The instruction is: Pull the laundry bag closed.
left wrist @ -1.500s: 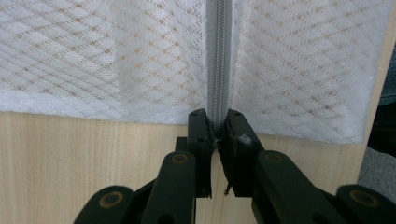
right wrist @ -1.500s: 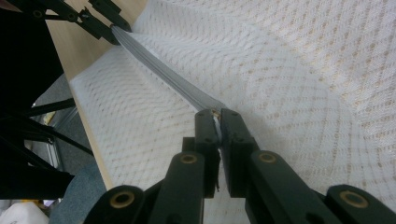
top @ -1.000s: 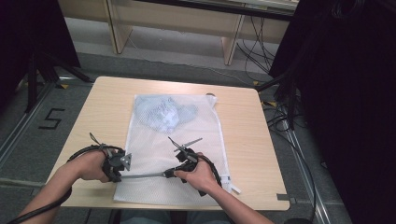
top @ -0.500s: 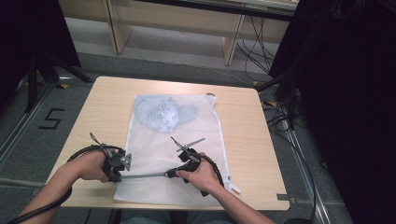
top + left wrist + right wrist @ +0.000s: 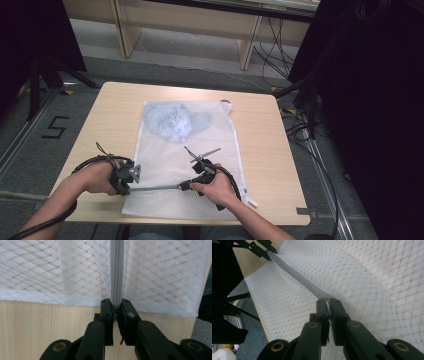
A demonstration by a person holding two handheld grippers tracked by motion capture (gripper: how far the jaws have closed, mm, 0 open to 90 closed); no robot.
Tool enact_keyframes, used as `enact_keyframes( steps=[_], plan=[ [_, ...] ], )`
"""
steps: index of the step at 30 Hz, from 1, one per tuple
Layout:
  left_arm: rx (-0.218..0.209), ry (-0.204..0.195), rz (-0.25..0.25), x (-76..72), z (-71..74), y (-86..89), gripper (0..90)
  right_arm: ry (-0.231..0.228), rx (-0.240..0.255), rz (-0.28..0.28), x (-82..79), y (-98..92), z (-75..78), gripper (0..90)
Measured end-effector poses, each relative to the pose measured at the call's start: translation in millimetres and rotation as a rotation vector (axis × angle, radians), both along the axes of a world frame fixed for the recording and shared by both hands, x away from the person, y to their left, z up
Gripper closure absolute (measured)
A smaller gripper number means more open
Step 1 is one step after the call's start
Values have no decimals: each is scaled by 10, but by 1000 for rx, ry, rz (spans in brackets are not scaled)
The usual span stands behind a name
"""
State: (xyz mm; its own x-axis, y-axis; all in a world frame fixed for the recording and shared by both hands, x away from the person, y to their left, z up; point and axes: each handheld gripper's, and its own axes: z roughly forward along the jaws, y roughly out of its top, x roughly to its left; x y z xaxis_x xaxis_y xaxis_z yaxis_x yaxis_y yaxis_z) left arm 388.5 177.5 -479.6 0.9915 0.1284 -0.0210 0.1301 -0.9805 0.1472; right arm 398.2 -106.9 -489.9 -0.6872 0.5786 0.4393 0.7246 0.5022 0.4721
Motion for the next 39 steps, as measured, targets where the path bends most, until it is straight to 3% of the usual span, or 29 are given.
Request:
enact_keyframes(
  steps=[16, 20, 22, 24, 25, 27, 29, 30, 32, 33, 36, 39],
  plan=[
    [1, 0, 1, 1, 0, -2, 818, -16, 12, 7, 5, -63, -2, 871],
    [1, 0, 1, 1, 0, -1, 818, 3, -6, -7, -5, -67, 9, 871],
    [1, 0, 0, 1, 0, 0, 818, -16, 6, 3, 7, -81, -3, 871],
    [1, 0, 2, 1, 0, 0, 818, -13, 9, 7, 9, -86, 0, 870],
    [1, 0, 2, -1, 0, -2, 818, 15, -9, -18, -8, -86, 19, 871],
    [2, 0, 2, -1, 0, -2, 818, 13, -14, -20, -10, -98, 18, 871],
    [1, -1, 2, -1, 0, -1, 818, -21, 6, 7, 8, -105, -2, 870],
    [1, -1, 2, -1, 0, 0, 818, 1, -5, -11, -7, -103, 15, 871],
    [1, -1, 2, -2, 0, -1, 818, -13, 10, -2, 3, -110, 10, 871],
    [1, -1, 2, -1, 0, -1, 818, 15, -6, -18, -8, -114, 28, 871],
    [5, 0, 2, 0, 1, -6, 819, -9, 4, -9, 5, -136, 13, 871],
    [6, 1, 2, 2, 0, -8, 818, 18, -5, -26, -7, -143, 28, 871]
  ],
)
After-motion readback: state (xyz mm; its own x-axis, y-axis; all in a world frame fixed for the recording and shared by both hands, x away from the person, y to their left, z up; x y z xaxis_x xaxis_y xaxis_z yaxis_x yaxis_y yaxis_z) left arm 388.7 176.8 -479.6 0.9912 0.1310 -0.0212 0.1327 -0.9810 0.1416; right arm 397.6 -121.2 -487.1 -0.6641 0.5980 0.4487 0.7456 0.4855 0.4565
